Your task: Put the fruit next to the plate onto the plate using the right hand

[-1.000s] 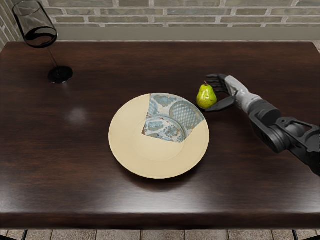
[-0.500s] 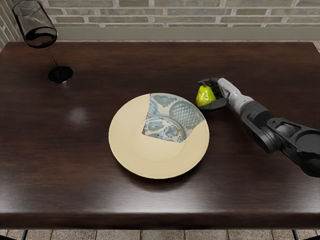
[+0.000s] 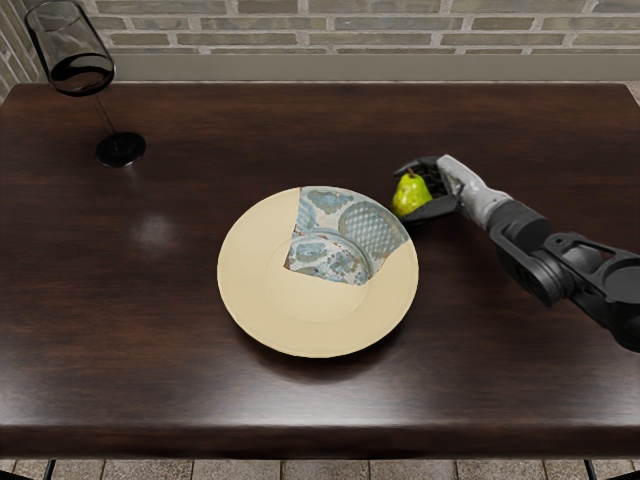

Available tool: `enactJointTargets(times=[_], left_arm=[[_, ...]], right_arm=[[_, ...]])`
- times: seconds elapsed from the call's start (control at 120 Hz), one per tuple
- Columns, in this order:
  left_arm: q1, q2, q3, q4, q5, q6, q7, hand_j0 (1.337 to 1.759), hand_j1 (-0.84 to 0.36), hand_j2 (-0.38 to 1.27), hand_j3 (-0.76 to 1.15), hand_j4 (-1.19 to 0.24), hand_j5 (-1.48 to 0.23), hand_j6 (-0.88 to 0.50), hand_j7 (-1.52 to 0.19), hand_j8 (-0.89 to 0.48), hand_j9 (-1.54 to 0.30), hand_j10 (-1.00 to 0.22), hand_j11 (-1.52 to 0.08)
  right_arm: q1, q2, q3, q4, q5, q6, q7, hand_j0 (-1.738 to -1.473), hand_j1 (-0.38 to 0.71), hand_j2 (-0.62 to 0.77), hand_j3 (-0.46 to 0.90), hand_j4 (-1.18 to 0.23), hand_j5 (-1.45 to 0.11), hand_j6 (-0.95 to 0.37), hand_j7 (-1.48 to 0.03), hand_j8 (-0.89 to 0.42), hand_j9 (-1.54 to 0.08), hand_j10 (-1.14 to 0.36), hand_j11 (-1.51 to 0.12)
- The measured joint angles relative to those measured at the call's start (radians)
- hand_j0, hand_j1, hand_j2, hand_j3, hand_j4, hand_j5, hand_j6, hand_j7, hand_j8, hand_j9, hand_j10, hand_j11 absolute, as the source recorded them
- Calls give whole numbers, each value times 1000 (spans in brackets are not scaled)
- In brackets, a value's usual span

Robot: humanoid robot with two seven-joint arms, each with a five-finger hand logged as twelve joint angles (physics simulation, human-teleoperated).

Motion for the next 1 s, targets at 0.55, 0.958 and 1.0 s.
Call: enactJointTargets(times=[0.55, 0.958, 1.0], left_arm=[[0, 0, 0, 0, 0, 0, 0, 1658, 349, 0, 0, 0, 0, 0, 0, 0, 0, 0, 0], [-1, 0, 0, 0, 0, 0, 0, 1658, 349, 0, 0, 0, 0, 0, 0, 0, 0, 0, 0], [0, 0, 0, 0, 0, 0, 0, 1658, 349, 0, 0, 0, 0, 0, 0, 0, 0, 0, 0]], right_arm=[[4, -138, 69, 172, 16, 124, -2, -1656, 182, 280, 0, -606, -763, -512, -777, -481, -762, -454, -759], [3, -156, 127, 243, 44, 209, -72, -1656, 197, 374, -1, -625, -764, -549, -789, -506, -768, -474, -754], [2, -156, 135, 258, 45, 208, -90, -1656, 199, 384, -1, -626, -765, -554, -789, -510, -768, -477, -754]])
